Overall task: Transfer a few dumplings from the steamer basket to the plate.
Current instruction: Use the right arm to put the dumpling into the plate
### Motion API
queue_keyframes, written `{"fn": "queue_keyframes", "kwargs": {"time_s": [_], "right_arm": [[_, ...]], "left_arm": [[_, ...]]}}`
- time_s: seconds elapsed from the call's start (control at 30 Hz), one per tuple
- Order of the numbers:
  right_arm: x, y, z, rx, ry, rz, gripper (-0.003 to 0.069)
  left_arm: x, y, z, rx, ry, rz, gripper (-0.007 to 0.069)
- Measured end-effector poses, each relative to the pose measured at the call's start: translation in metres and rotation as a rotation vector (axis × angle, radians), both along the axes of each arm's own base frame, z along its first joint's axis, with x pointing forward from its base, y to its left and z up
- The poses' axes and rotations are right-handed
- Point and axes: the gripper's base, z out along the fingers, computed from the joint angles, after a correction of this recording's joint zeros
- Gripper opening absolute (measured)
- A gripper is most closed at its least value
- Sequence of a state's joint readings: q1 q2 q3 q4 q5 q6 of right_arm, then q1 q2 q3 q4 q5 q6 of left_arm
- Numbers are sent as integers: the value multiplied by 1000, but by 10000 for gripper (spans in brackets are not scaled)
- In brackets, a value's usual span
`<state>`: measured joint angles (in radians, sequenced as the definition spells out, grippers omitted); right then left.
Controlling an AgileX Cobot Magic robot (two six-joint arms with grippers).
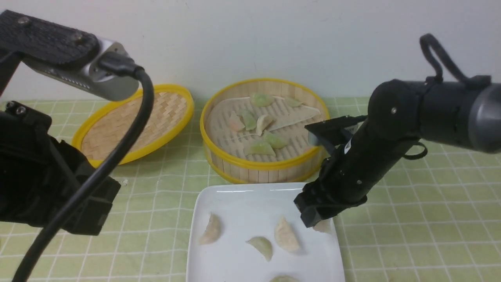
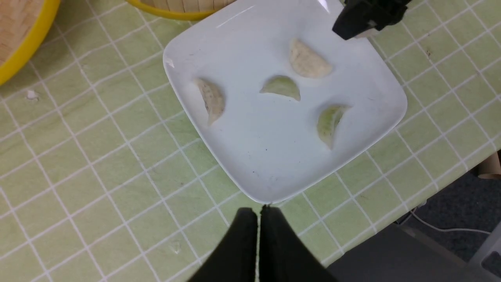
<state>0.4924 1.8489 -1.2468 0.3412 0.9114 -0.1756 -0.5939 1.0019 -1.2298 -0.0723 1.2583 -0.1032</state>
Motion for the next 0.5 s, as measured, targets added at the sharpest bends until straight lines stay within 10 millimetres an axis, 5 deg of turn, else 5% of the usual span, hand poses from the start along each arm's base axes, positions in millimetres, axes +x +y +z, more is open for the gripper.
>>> {"fn": "queue_keyframes", "kwargs": {"time_s": [0.13, 0.23, 0.37, 0.47, 0.5], "right_arm": [[6, 3, -11, -3, -4, -9, 382], [8, 5, -3, 0, 4, 3, 496], [11, 8, 28, -1, 24, 35, 584], [8, 5, 59, -14, 20, 43, 551], [3, 0, 82, -14, -26, 40, 485]], "left_arm": [[0, 0, 0, 0, 0, -1, -6], [0, 0, 0, 1, -1, 0, -6], [0, 0, 0, 1, -1, 0, -6], [0, 0, 0, 1, -1, 0, -6], [0, 0, 0, 3, -2, -3, -6]]}}
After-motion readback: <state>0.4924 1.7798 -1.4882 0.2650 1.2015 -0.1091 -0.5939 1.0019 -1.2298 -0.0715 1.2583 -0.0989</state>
